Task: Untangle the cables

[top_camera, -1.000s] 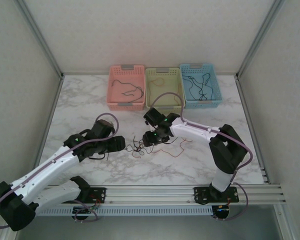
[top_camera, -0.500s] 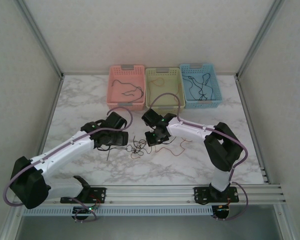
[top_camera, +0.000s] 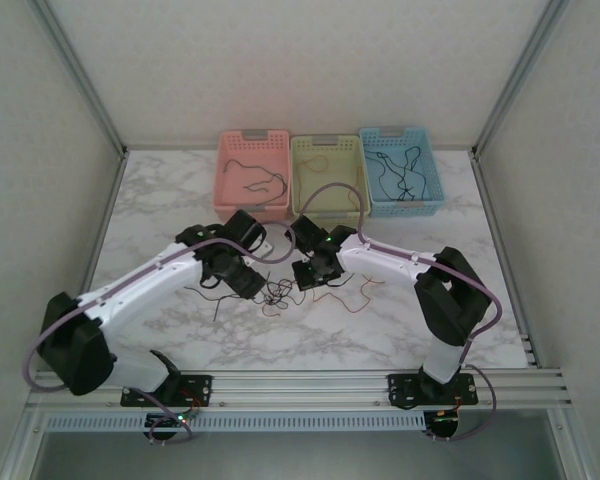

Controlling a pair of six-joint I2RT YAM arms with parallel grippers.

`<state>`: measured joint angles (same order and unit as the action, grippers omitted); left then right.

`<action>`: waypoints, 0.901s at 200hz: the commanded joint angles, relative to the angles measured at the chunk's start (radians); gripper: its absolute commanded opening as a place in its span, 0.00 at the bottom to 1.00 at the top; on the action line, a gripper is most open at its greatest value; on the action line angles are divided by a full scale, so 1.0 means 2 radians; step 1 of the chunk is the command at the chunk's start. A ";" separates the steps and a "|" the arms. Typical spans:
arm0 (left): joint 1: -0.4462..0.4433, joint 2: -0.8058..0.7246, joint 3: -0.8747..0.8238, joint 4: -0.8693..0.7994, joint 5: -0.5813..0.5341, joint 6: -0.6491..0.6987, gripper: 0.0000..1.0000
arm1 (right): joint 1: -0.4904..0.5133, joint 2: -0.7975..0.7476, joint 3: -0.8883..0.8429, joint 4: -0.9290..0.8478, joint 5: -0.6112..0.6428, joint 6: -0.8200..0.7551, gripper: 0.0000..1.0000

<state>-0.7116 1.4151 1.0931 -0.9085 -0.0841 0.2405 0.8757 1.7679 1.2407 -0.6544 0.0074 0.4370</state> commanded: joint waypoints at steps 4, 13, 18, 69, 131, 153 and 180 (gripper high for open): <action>0.003 0.034 -0.018 -0.030 0.006 0.084 0.77 | -0.002 -0.030 -0.008 -0.007 0.014 -0.008 0.00; 0.003 0.043 -0.020 -0.022 0.007 0.086 0.77 | -0.003 -0.034 -0.010 -0.006 0.015 -0.008 0.00; 0.004 0.050 -0.020 -0.019 0.006 0.086 0.77 | -0.002 -0.035 -0.011 -0.006 0.014 -0.009 0.00; 0.007 0.122 -0.013 -0.027 0.011 0.078 0.65 | -0.009 -0.059 -0.023 -0.008 0.019 -0.015 0.00; 0.008 0.116 0.013 -0.032 -0.034 0.051 0.00 | -0.022 -0.070 -0.031 -0.007 0.017 -0.022 0.00; 0.031 0.106 0.035 -0.048 -0.099 -0.023 0.00 | -0.043 -0.089 -0.044 -0.005 0.021 -0.027 0.00; 0.090 0.048 0.031 -0.064 -0.160 -0.136 0.00 | -0.112 -0.138 -0.076 0.004 0.024 -0.030 0.00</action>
<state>-0.6289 1.6337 1.1404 -0.9546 -0.2352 0.2031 0.7658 1.5951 1.1408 -0.6476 0.0254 0.3962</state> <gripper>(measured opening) 0.058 0.055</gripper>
